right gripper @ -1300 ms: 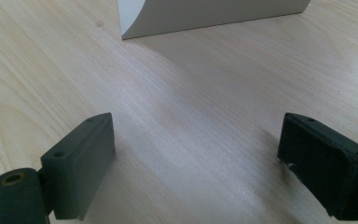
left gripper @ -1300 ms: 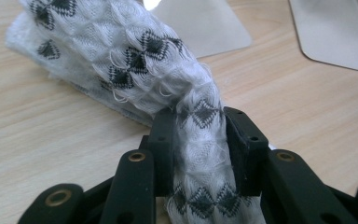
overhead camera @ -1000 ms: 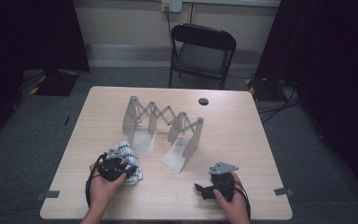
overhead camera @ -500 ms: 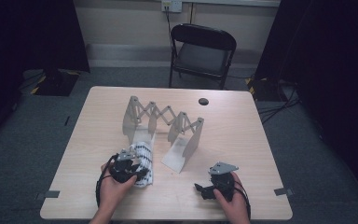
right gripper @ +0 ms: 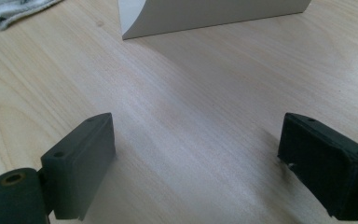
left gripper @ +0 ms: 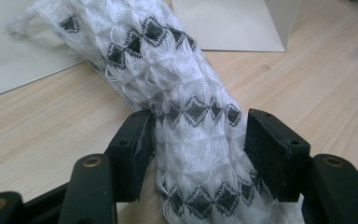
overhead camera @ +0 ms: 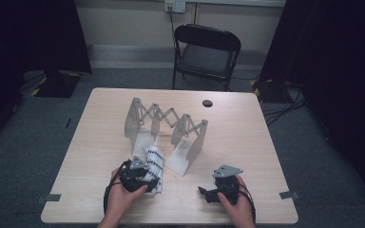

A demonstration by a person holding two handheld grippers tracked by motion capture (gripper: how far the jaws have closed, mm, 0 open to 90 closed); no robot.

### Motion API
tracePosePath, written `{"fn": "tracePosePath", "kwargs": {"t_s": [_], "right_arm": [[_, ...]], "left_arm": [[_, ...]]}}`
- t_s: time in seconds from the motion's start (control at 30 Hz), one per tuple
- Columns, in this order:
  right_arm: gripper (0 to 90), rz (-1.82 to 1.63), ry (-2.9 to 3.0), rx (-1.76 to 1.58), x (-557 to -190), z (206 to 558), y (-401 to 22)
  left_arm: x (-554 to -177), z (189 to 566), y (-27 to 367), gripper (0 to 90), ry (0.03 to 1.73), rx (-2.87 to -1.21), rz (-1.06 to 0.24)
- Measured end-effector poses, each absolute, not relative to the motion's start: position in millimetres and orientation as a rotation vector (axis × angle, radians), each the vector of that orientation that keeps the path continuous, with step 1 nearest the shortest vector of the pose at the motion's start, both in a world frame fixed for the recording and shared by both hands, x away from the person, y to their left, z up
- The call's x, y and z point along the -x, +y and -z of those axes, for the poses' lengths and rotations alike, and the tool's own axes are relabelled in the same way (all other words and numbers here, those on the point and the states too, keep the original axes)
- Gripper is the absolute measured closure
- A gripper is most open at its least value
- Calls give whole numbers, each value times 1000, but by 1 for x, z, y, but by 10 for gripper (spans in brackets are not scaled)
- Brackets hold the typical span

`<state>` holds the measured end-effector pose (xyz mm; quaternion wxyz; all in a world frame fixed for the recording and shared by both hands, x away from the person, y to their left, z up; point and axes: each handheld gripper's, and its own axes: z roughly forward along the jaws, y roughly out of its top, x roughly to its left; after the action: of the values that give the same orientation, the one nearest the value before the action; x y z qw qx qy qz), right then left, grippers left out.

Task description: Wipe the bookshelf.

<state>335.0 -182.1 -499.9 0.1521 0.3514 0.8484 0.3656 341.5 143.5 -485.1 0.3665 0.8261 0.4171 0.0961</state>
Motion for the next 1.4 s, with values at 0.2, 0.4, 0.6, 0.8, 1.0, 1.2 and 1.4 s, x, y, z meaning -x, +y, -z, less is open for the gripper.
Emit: {"fn": "tracePosePath", "kwargs": {"t_s": [0.2, 0.4, 0.6, 0.8, 1.0, 1.2, 1.4], "right_arm": [[101, -1044, 2432, -1015, -335, 500, -182], [108, -1051, 2439, -1001, -334, 500, -183], [134, -1008, 2464, -929, -332, 494, -182], [141, -1013, 2466, -882, -325, 486, -177], [149, -1057, 2444, -900, -321, 482, -177], [164, -1082, 2453, -924, -323, 481, -178], [176, -1060, 2469, -920, -321, 479, -174]], "left_arm": [[-339, 485, 127, 405, 1024, -2134, -240], [-332, 478, 123, 372, 979, -2155, -280], [-335, 465, 139, 379, 1001, -2135, -309], [-334, 459, 156, 400, 1016, -2143, -363], [-337, 473, 169, 394, 1080, -2158, -391], [-333, 481, 151, 398, 1022, -2189, -334], [-323, 485, 119, 398, 942, -2187, -269]]}}
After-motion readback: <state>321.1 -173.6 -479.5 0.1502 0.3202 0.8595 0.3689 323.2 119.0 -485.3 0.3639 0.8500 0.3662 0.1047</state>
